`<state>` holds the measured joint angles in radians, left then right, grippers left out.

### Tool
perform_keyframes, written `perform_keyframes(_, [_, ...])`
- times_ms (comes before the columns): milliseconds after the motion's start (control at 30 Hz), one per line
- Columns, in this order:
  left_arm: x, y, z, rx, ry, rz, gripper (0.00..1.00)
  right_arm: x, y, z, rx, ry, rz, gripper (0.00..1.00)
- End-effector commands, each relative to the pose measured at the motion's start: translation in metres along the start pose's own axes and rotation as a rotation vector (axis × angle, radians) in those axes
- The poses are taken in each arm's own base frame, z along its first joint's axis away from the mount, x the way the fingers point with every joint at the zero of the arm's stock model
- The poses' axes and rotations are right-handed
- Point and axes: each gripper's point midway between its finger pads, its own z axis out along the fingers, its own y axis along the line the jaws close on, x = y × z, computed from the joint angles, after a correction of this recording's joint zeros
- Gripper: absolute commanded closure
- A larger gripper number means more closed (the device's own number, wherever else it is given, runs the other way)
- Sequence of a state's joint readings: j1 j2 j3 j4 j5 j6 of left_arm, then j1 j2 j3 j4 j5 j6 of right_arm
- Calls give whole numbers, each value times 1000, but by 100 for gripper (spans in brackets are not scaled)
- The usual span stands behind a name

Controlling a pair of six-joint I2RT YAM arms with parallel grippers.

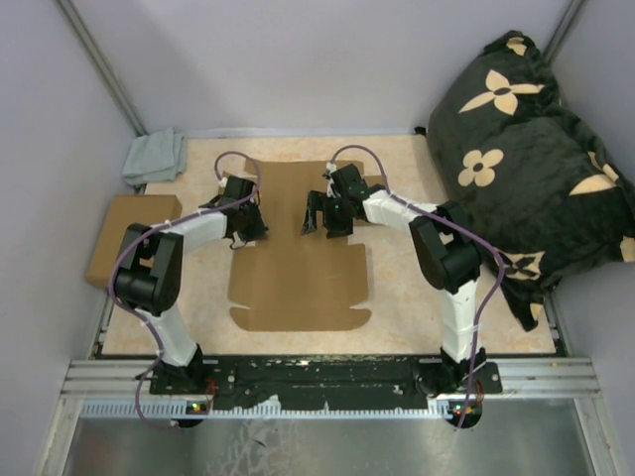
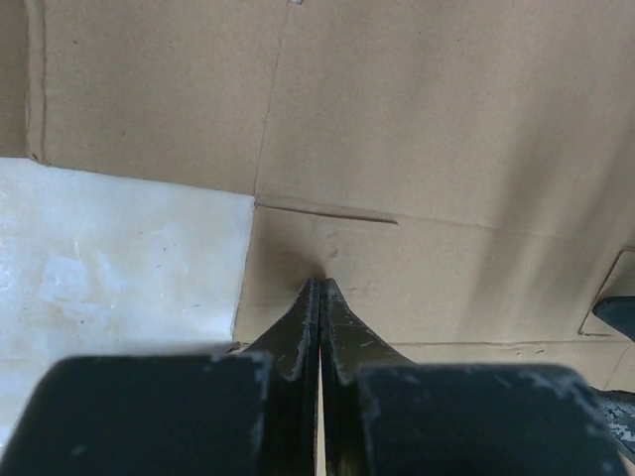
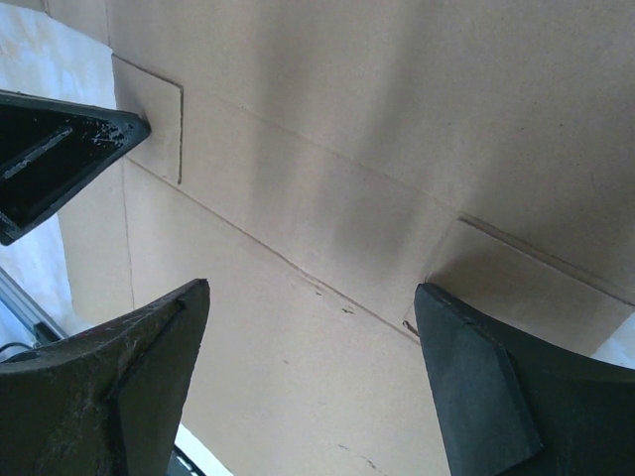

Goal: Fold the paper box

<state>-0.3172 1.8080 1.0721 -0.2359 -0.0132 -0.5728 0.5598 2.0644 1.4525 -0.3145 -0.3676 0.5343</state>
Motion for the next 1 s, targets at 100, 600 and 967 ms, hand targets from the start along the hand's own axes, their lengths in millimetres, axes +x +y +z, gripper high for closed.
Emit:
perform_keyframes(100, [29, 16, -14, -31, 54, 11, 100, -11, 4, -32, 51, -26, -29, 14])
perform_keyframes(600, [-96, -24, -91, 49, -279, 52, 57, -158, -2, -138, 136, -345, -63, 10])
perform_keyframes(967, [-218, 16, -49, 101, -413, -57, 46, -261, -77, -90, 268, -490, -136, 1])
